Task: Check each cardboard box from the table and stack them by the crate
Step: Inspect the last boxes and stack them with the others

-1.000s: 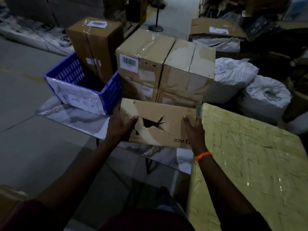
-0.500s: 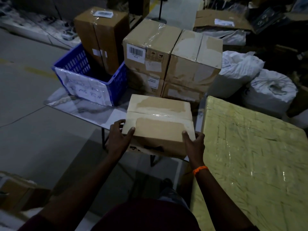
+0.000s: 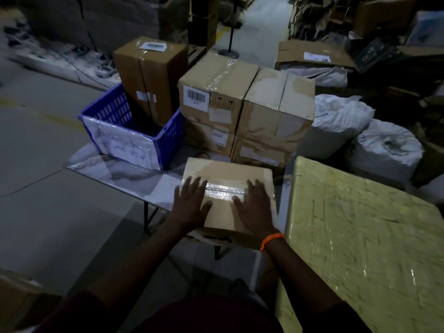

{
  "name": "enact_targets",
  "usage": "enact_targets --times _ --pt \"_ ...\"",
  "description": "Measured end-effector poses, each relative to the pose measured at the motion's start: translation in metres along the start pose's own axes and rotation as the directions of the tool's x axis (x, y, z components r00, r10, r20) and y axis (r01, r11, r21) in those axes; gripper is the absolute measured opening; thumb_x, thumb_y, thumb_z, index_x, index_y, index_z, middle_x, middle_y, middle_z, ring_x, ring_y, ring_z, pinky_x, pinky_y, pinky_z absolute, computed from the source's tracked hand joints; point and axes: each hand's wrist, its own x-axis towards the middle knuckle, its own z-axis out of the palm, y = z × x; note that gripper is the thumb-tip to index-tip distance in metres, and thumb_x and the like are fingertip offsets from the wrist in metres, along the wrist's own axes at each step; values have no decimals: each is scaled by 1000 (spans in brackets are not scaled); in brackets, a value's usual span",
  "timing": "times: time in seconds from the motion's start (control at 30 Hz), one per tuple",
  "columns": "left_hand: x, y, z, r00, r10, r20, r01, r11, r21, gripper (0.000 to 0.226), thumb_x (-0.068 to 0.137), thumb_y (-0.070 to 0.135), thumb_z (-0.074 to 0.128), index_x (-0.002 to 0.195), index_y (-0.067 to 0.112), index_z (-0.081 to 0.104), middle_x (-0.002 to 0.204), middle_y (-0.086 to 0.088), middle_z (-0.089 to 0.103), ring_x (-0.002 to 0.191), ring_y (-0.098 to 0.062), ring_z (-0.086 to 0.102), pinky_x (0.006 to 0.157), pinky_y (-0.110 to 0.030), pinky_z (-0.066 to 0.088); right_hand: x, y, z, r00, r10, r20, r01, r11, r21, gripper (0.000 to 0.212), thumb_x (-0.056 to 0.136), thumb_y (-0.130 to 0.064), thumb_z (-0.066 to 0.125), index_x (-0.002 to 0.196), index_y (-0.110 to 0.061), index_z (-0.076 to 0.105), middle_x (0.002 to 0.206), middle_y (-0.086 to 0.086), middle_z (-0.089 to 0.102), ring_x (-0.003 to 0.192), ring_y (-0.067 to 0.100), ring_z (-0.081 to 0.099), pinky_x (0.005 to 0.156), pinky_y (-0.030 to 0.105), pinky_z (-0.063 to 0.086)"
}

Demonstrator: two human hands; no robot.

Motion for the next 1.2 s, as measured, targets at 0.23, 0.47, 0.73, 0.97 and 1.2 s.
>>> enact_targets --times 0.23,0.47,0.73,0.97,1.2 --pt "32 4 8 981 93 167 -119 981 155 65 105 59 16 163 31 9 171 2 -1 157 -21 -3 125 -50 -4 30 -11 19 978 -133 164 171 955 -244 84 90 -67 -2 164 -30 13 173 3 5 159 27 0 126 56 3" --pt "33 4 10 978 83 193 -115 980 162 66 103 61 12 163 33 7 171 4 -5 157 -19 -8 126 -49 -5 30 -7 21 973 -151 173 189 954 -232 76 96 -62 4 164 -30 12 173 4 4 159 27 -2 126 57 3" --pt "7 -20 12 983 47 179 -91 964 248 77 95 73 -2 161 35 -11 166 4 -24 155 -22 -18 117 -52 -19 -6 29 6 952 -223 210 276 923 -269 72 101 -68 13 164 -34 4 172 -3 -7 158 26 -10 121 58 -12" --pt "-1 -28 23 990 84 111 -107 968 226 73 99 69 3 163 34 4 171 2 -7 158 -22 -5 120 -62 2 -15 40 14 961 -206 183 256 915 -313 82 98 -74 3 165 -27 12 172 4 1 159 31 -1 121 64 -6" --pt "-3 -27 19 991 70 116 -85 988 126 78 96 72 11 163 33 4 170 -2 -14 156 -26 -15 123 -57 6 -18 36 7 966 -173 191 226 926 -302 87 94 -80 0 165 -30 4 172 4 -10 158 28 -11 122 59 -11"
